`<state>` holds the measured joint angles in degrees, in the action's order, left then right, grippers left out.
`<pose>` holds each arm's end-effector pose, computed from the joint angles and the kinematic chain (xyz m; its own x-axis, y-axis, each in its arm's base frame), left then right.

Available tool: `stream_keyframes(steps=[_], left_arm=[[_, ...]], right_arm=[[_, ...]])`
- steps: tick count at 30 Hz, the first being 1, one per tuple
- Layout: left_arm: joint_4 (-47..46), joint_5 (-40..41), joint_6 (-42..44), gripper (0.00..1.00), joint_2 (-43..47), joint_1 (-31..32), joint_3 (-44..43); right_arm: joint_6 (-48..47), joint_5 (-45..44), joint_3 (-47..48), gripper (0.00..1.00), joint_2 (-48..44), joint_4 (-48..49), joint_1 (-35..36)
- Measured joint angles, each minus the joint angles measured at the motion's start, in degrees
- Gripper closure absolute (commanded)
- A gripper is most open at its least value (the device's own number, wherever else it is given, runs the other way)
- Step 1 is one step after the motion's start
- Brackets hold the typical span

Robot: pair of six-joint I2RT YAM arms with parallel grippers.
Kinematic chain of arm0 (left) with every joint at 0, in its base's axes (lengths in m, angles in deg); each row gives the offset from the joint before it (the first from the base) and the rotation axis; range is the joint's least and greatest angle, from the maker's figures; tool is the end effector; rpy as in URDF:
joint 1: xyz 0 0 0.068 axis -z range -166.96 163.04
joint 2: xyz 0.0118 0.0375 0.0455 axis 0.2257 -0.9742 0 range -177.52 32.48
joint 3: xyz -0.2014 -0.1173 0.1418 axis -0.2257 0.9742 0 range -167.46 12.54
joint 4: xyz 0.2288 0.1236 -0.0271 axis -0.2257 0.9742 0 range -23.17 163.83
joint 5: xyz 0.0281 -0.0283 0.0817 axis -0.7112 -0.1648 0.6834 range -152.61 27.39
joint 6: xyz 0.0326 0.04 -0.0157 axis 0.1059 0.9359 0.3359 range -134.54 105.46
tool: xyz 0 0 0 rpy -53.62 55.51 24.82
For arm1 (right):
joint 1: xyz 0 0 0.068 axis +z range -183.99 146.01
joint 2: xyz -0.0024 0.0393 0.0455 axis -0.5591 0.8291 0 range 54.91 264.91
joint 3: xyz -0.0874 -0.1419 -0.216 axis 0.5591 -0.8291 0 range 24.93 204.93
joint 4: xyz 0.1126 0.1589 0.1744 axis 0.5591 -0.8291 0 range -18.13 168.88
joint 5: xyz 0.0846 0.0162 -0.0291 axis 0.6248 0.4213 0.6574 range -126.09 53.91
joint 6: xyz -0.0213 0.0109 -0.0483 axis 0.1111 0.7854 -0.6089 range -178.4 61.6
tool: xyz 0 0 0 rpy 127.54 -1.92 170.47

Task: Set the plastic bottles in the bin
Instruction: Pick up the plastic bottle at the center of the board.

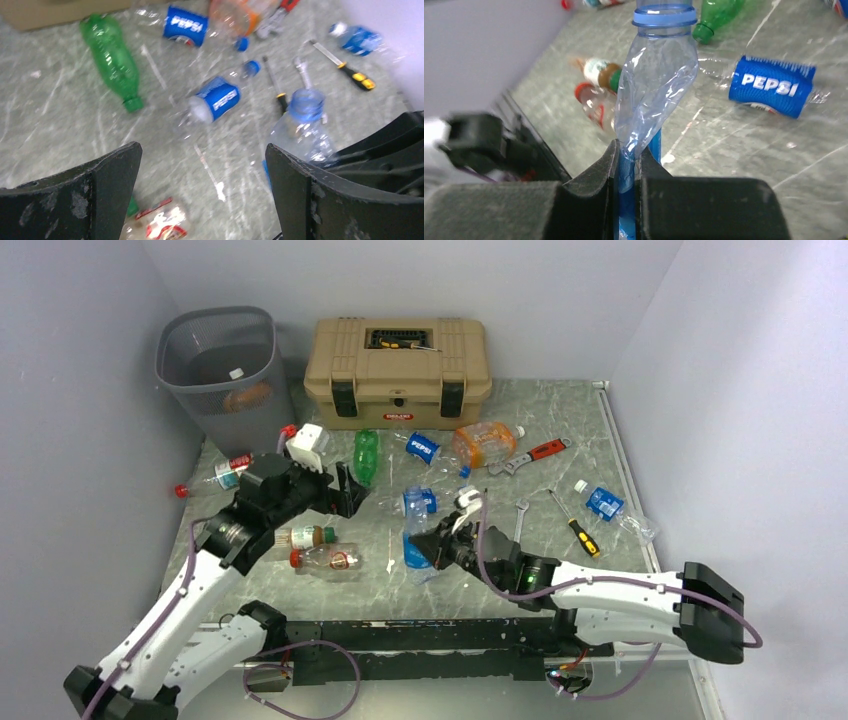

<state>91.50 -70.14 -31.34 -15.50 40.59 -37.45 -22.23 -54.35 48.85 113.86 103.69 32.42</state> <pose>0.1635 -0.0907 0.3362 -0.4905 -0.0673 -0.8688 0.4428 0.8395 -0.3150 0.1002 0.2017 0.2292 -0.4980 0.2598 -0.8273 -0.5611 0.6309 0.5359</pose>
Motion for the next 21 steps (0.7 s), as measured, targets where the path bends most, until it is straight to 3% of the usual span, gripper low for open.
stream_keyframes(steps=[3,6,10,21], left_arm=[[-5.16,-3.21,-1.7,0.0,4.63,0.04,3.21],[-11.3,-6.71,-3.93,0.01,9.88,0.02,6.29],[-16.31,-13.75,-3.85,0.01,12.48,0.04,5.49],[-18.53,-26.93,-3.43,0.06,9.22,0.09,6.01]], right_arm=[[-11.3,-1.11,3.17,1.0,-0.76,-5.64,4.96],[-21.29,-7.8,4.59,1.0,-0.44,-8.98,13.44],[-28.13,-13.77,4.83,1.0,1.57,-9.25,16.65],[-39.78,-26.6,4.79,1.0,10.62,7.48,18.1]])
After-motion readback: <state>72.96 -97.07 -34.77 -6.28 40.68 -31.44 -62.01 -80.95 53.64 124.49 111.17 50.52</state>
